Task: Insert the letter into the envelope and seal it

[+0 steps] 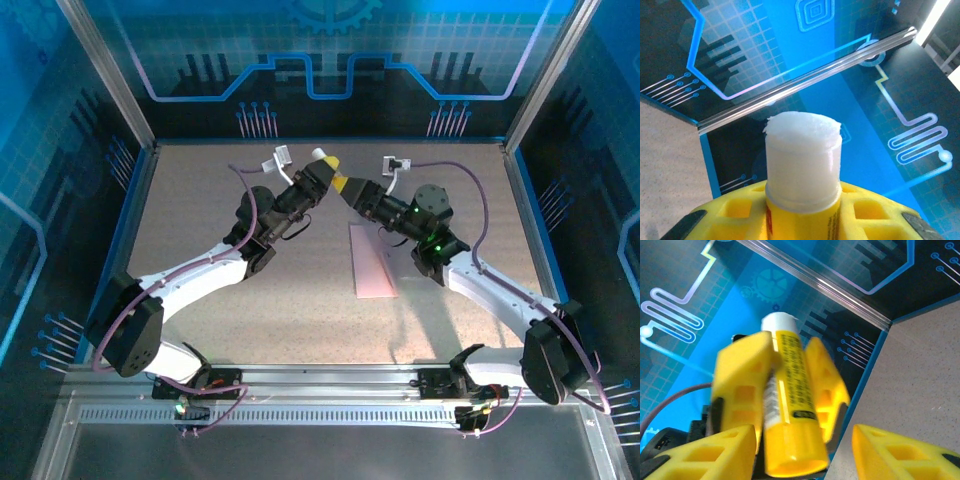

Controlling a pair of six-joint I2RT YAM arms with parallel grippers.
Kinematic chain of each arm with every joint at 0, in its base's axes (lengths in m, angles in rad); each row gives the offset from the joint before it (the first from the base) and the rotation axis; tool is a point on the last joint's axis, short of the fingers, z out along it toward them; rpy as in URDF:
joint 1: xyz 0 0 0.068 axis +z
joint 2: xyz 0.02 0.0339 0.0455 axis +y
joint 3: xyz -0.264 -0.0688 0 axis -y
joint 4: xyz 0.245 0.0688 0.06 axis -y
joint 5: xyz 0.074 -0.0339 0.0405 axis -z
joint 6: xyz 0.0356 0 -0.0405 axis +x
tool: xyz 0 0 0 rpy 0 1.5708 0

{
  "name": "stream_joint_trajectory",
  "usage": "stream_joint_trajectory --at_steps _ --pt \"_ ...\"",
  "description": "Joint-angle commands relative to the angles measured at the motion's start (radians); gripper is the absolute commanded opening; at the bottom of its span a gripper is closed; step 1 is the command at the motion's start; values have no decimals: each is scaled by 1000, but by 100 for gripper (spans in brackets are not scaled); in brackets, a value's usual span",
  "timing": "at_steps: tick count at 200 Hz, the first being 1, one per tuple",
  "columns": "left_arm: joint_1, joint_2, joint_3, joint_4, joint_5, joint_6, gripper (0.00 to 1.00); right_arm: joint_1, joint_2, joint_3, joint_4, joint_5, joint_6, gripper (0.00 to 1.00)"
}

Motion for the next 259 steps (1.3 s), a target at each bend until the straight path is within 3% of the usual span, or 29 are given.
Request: stream_joint_trajectory --at_steps 1,78,145,162,175,216,259 --pt "-2 4 -2 83 -32 -6 0 14 9 -11 83 22 26 54" --pt "-3 35 4 86 9 -52 0 11 10 2 95 16 17 50" --pt "-2 45 7 89 21 -58 0 11 26 12 111 -2 27 30" --pt "-3 48 7 89 28 -56 11 6 23 12 105 -5 26 27" --pt "-2 47 4 84 33 -54 13 0 15 10 95 -7 20 25" --pt "-2 46 -2 71 48 -53 8 -30 -17 7 58 -15 2 25" --pt "1 49 -3 63 63 -52 13 -48 -34 6 35 -21 -10 25"
